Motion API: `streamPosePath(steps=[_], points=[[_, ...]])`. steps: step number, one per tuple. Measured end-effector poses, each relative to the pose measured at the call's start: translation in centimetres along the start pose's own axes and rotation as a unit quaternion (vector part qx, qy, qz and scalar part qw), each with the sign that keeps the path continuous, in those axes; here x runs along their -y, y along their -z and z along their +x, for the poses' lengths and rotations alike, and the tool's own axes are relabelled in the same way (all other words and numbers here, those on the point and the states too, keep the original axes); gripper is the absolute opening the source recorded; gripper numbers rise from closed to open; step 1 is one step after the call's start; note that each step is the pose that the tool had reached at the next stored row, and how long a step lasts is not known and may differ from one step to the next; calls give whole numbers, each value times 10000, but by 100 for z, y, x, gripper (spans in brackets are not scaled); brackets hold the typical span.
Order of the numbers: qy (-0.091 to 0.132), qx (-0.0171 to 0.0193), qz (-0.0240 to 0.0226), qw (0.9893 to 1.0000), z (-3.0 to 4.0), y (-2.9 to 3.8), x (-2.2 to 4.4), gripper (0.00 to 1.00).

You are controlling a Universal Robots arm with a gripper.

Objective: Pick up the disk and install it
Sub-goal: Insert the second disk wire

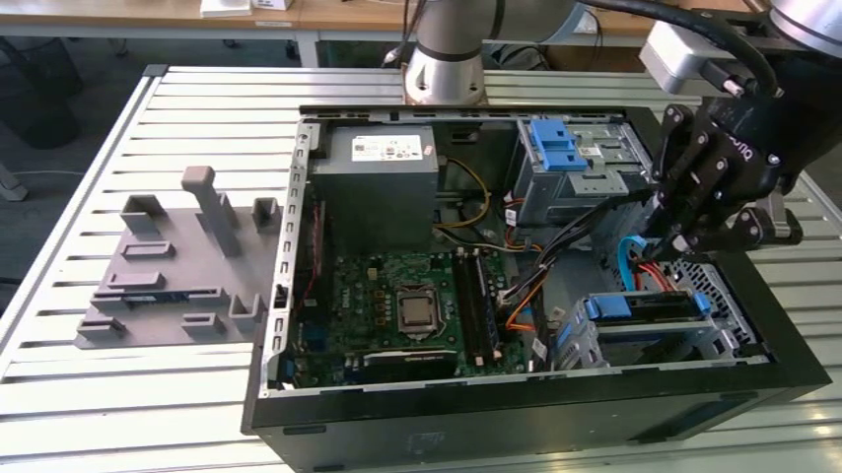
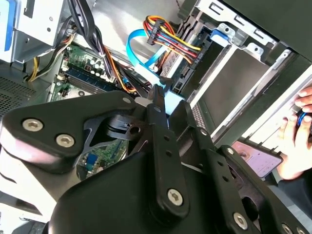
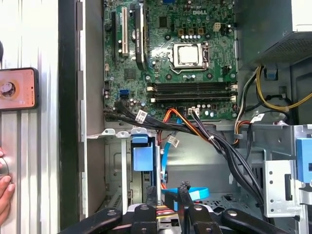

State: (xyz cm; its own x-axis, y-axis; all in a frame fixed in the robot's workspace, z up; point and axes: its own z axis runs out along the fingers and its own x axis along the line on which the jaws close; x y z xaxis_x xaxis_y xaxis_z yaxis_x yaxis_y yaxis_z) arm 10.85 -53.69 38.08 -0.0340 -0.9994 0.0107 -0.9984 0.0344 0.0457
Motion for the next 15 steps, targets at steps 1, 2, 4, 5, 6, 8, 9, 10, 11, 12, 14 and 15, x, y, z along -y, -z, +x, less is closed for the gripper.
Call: streamPosePath(steps=[1,2,4,5,6,8,9,10,11,12,14,15], points=[[0,0,-10,10000,-9,-3,0,31],[1,0,-21,10000,-20,-5,1,31],[1,0,-47,10000,-37,-13,2,31],[1,3,-57,10000,-38,-23,5,31],[1,4,-60,10000,-38,-34,7,31],[0,3,-61,10000,-39,-45,8,31],[0,3,-61,10000,-41,-49,8,31],[0,3,-61,10000,-42,-54,9,31],[1,4,-61,10000,-44,-61,9,31],[1,4,-61,10000,-45,-68,10,31],[1,4,-61,10000,-47,-76,10,31],[1,4,-61,10000,-47,-77,10,31]])
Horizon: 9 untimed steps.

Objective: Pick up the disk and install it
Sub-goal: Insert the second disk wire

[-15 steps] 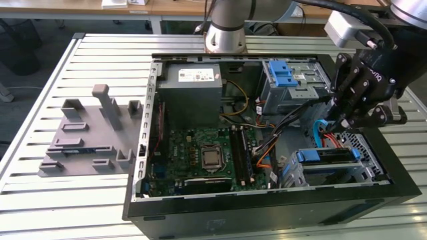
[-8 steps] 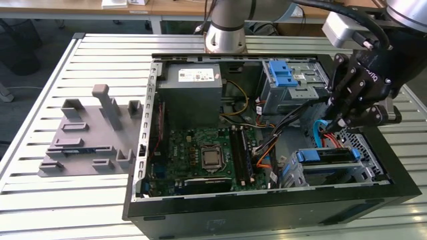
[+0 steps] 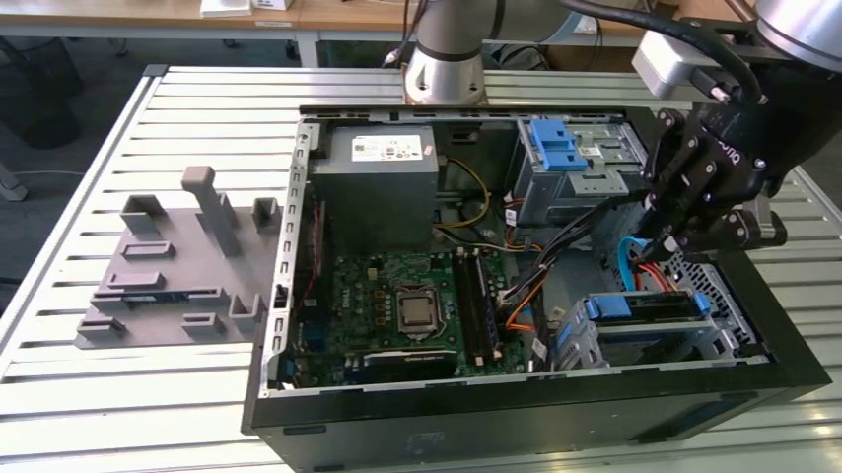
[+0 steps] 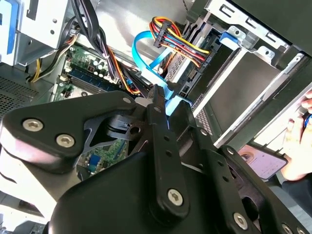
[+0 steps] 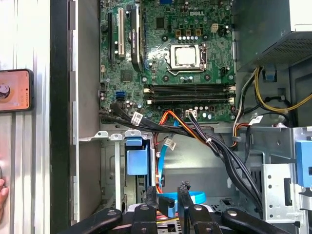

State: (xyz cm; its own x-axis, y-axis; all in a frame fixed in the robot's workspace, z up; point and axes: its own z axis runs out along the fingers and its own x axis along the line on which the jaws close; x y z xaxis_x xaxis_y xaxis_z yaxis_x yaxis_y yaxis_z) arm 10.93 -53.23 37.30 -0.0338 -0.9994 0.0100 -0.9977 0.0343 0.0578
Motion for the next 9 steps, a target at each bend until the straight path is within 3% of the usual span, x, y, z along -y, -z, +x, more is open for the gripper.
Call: streamPosePath(steps=[9], points=[[0,-2,29,10000,-1,-22,1,31]])
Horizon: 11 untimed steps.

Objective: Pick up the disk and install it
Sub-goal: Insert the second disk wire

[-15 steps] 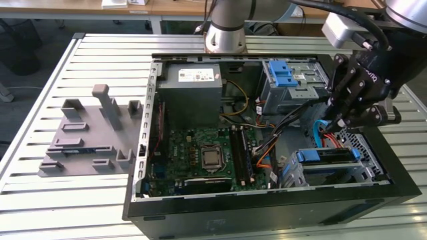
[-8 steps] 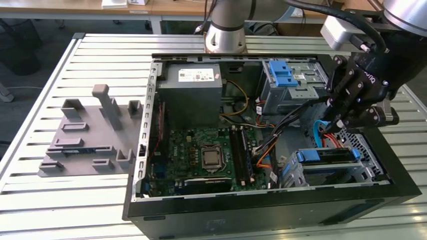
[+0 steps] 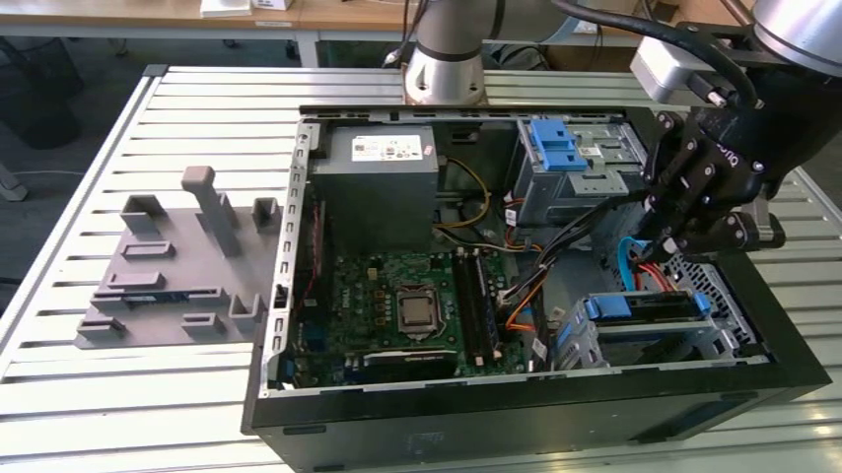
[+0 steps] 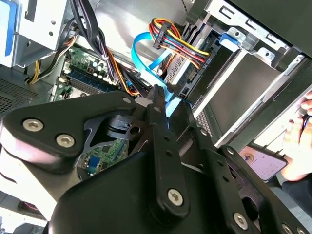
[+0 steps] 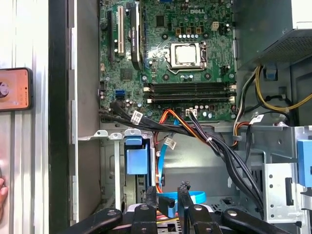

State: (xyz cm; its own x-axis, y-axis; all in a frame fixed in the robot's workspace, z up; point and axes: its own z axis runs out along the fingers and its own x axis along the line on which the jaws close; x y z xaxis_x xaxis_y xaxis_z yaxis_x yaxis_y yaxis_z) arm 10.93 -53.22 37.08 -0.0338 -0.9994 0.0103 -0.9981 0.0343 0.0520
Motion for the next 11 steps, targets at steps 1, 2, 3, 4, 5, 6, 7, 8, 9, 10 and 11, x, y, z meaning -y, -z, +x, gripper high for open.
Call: streamPosePath(steps=[1,2,3,4,5,6,7,8,9,10,11], points=[[0,0,6,10000,0,-3,0,31],[0,0,11,10000,0,-5,0,31],[0,0,13,10000,0,-7,0,31],[0,0,15,10000,0,-10,0,30],[0,1,16,10000,0,-12,0,30],[0,1,18,10000,0,-15,0,24],[0,1,19,10000,0,-17,1,17],[0,1,20,10000,0,-19,1,17],[0,1,21,10000,0,-21,1,11],[0,1,22,10000,0,-23,1,11],[-1,1,24,10000,0,-25,1,11]])
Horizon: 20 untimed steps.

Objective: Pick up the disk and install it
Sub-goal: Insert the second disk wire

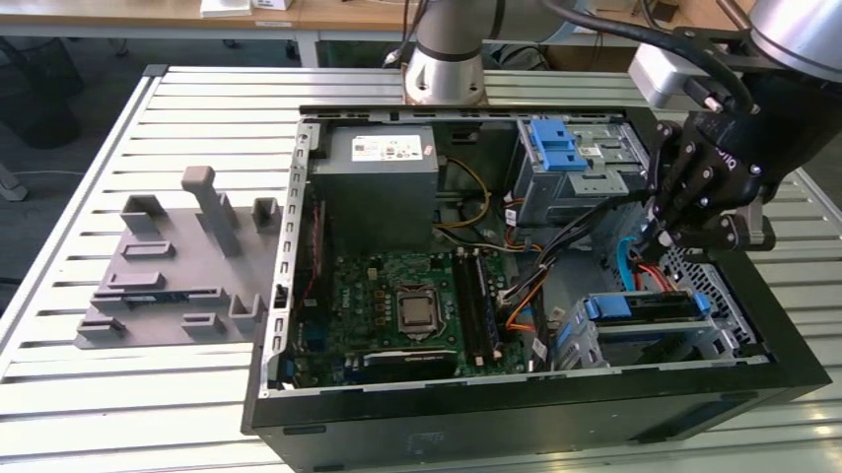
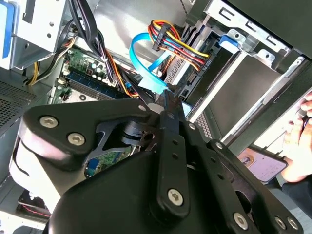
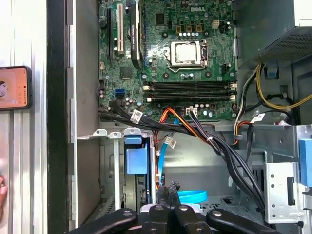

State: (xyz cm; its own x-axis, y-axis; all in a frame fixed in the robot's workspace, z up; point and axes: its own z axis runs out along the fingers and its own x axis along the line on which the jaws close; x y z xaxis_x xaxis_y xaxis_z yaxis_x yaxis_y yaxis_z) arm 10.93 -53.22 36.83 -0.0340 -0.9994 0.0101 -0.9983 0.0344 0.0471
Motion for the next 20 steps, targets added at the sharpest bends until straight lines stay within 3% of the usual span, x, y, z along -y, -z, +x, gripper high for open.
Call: streamPosePath(steps=[5,7,11,12,18,20], points=[[-1,-13,18,10000,0,-8,1,11],[-3,-50,32,10000,0,-8,0,18],[-5,-109,44,9999,0,-9,1,19],[-6,-120,48,9999,0,-11,1,25],[-10,-213,78,9997,0,-33,2,25],[-11,-228,80,9997,-1,-50,3,25]])
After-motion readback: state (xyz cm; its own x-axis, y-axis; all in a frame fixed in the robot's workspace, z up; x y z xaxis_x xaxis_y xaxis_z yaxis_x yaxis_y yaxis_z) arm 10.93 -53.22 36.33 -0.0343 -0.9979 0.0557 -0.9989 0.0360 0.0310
